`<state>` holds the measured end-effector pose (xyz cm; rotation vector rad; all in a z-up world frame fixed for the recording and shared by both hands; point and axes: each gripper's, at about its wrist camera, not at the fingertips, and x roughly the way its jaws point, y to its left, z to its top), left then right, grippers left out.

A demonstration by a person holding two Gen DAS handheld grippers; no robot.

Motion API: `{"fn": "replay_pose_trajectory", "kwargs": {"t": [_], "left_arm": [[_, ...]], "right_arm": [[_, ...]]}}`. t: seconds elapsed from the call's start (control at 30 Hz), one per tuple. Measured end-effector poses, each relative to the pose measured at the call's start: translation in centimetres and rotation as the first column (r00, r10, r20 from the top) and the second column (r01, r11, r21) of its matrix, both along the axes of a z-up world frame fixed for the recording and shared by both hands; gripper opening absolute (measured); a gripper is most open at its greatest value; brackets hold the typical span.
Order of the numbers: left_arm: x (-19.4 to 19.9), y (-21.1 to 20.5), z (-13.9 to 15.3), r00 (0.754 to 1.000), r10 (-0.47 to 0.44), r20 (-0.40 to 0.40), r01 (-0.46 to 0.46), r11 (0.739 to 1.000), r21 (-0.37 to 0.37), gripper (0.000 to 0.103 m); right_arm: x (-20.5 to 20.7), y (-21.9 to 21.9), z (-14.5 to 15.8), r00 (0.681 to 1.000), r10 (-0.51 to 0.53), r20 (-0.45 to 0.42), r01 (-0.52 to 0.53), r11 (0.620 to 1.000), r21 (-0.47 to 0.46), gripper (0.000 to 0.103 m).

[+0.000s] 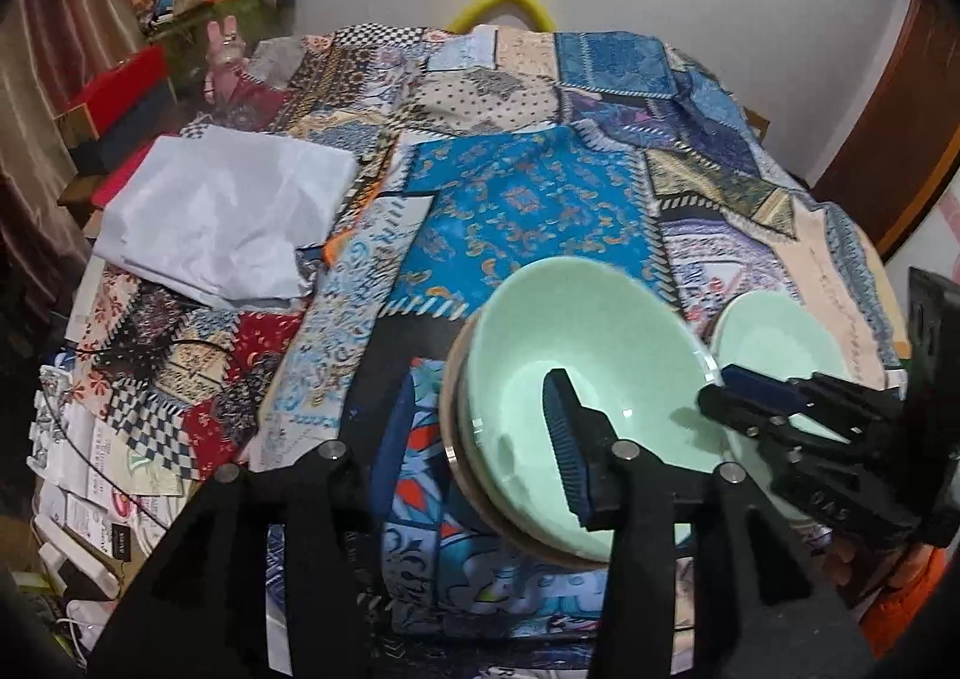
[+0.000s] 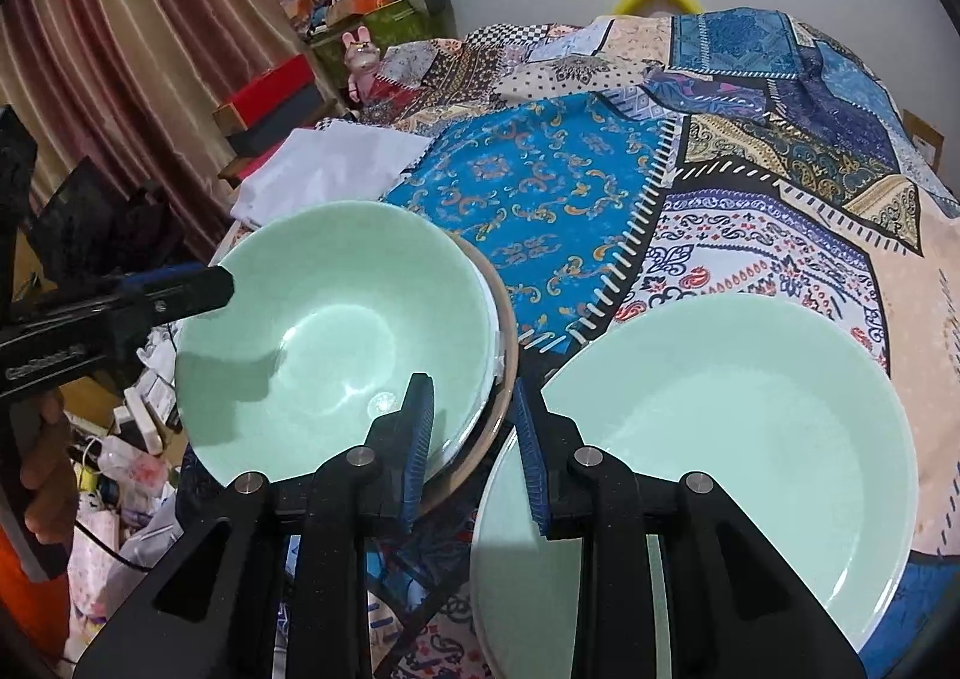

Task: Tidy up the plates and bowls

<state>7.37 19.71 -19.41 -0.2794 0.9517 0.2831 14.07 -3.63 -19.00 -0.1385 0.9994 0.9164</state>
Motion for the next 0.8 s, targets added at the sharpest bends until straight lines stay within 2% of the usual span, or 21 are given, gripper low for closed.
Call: {"fn": "replay_pose_trajectory", "kwargs": {"t": [0.13,0.4,0.6,0.8], "left_arm": [[0.0,0.7,-2.2,0.998,0.002,-0.058,-0.006,0.998,-0.070,0.045],[0.4,0.8,-5.1,0.994,-0.029,-0.102,0.010,0.983,-0.182,0.046],[0.2,1.0,-6.4,0.994,-0.025,-0.109,0.000,0.975,-0.223,0.049],[0.7,0.7,-6.5,0.995,-0.046,-0.093,0.023,0.972,-0.235,0.046]], "right_arm": [[0.0,0.2,-0.2,1.000,0.001,0.000,-0.001,1.000,-0.005,0.028],[0.1,0.9,-0.3,1.000,0.004,-0.009,-0.004,1.000,-0.024,0.029],[-0.2,2.0,-1.1,1.000,0.020,-0.009,-0.021,0.998,-0.059,0.032],[0.0,2.4,-1.3,1.000,0.018,-0.006,-0.018,0.998,-0.067,0.033]]}}
